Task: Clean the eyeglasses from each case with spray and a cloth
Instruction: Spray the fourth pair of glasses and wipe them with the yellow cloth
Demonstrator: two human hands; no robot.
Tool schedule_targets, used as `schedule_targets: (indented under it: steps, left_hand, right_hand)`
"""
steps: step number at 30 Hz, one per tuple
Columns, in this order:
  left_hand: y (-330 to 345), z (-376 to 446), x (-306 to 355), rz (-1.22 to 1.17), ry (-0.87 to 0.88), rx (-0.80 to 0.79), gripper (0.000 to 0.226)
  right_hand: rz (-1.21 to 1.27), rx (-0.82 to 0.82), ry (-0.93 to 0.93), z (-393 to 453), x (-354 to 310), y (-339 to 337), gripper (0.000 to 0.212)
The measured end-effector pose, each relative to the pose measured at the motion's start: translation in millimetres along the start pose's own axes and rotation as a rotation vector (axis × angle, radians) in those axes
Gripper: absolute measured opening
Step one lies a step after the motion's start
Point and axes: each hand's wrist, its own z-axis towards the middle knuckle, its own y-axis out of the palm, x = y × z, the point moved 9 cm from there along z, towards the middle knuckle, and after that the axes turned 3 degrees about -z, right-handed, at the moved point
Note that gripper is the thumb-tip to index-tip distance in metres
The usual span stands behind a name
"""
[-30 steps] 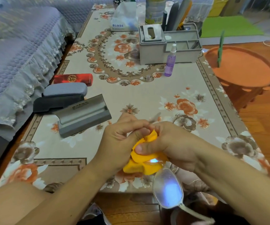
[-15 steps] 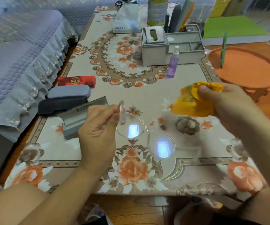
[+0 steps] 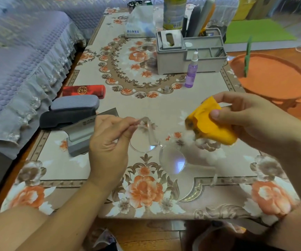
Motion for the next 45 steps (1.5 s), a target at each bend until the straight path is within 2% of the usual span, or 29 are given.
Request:
schedule_targets:
  steps: [3, 5, 6, 9, 11, 13, 15, 16, 17, 19, 22, 24, 27, 31, 36, 42, 45]
  left_hand:
    - [6.3, -1.5, -6.2, 0.002, 0.002, -0.005, 0.016]
    - [8.1, -2.3, -6.7, -0.003, 0.002, 0.002, 0.014]
    - [8.2, -2.5, -5.6, -0.012, 0.003, 0.006, 0.015]
    - [4.0, -2.0, -1.4, -0.037, 0.007, 0.022, 0.017]
    - [1.7, -1.5, 0.3, -0.037, 0.005, 0.028, 0.017]
    - [0.3, 0.0, 2.2, -0.039, 0.012, 0.035, 0.019]
    - [-1.6, 2.0, 4.0, -0.039, 0.028, 0.042, 0.02]
    - [-2.5, 2.6, 4.5, -0.033, 0.037, 0.042, 0.019]
    - [-3.3, 3.1, 5.0, -0.02, 0.045, 0.041, 0.019]
    - [-4.8, 3.9, 7.4, 0.007, 0.069, 0.038, 0.018]
    - [-3.0, 4.7, 16.0, 0.017, 0.124, 0.018, 0.014]
    - [0.6, 3.6, 24.6, 0.023, 0.179, -0.007, 0.013]
    - [1.1, 2.4, 34.6, 0.042, 0.216, -0.01, 0.013]
    - [-1.1, 3.0, 37.3, 0.06, 0.217, 0.007, 0.013]
    - [-3.4, 5.1, 32.5, 0.076, 0.18, 0.018, 0.013]
    - [-4.0, 2.5, 33.2, 0.061, 0.173, 0.019, 0.013]
    - [-8.4, 3.8, 31.7, 0.024, 0.152, 0.042, 0.017]
  right_hand:
    - [0.139, -0.297, -0.017, -12.4, -2.5, 52.6, 0.022]
    - [0.032, -0.293, -0.015, -6.2, 12.7, 65.4, 0.01]
    - [-0.069, -0.231, -0.016, -0.3, 20.9, 63.2, 0.005]
    - [-0.246, -0.133, 0.032, 10.9, 37.2, 53.7, 0.018]
    - [-0.18, -0.107, 0.09, 13.6, 43.2, 50.4, 0.027]
    - [-0.113, 0.084, 0.11, 17.7, 42.5, 35.8, 0.029]
    - [-0.288, 0.392, -0.03, 11.6, 19.7, 9.9, 0.021]
    - [-0.378, 0.483, -0.127, 5.2, 5.1, 4.2, 0.022]
    - [-0.429, 0.487, -0.211, 0.2, -7.0, 5.1, 0.027]
    - [-0.463, 0.253, -0.268, -0.7, -13.9, 25.3, 0.032]
    - [-0.574, -0.19, -0.128, 1.4, 14.7, 70.2, 0.028]
    - [-0.557, -0.321, -0.037, -0.3, 31.8, 87.7, 0.015]
    - [-0.435, -0.431, 0.018, -5.2, 37.9, 101.6, 0.023]
    - [-0.068, -0.471, 0.168, -12.7, 43.0, 105.8, 0.02]
    - [-0.112, -0.279, 0.222, -1.5, 59.5, 90.7, 0.022]
    - [0.132, -0.478, 0.256, -14.0, 49.2, 110.8, 0.022]
    - [0.245, -0.525, 0.28, -14.9, 51.7, 115.4, 0.026]
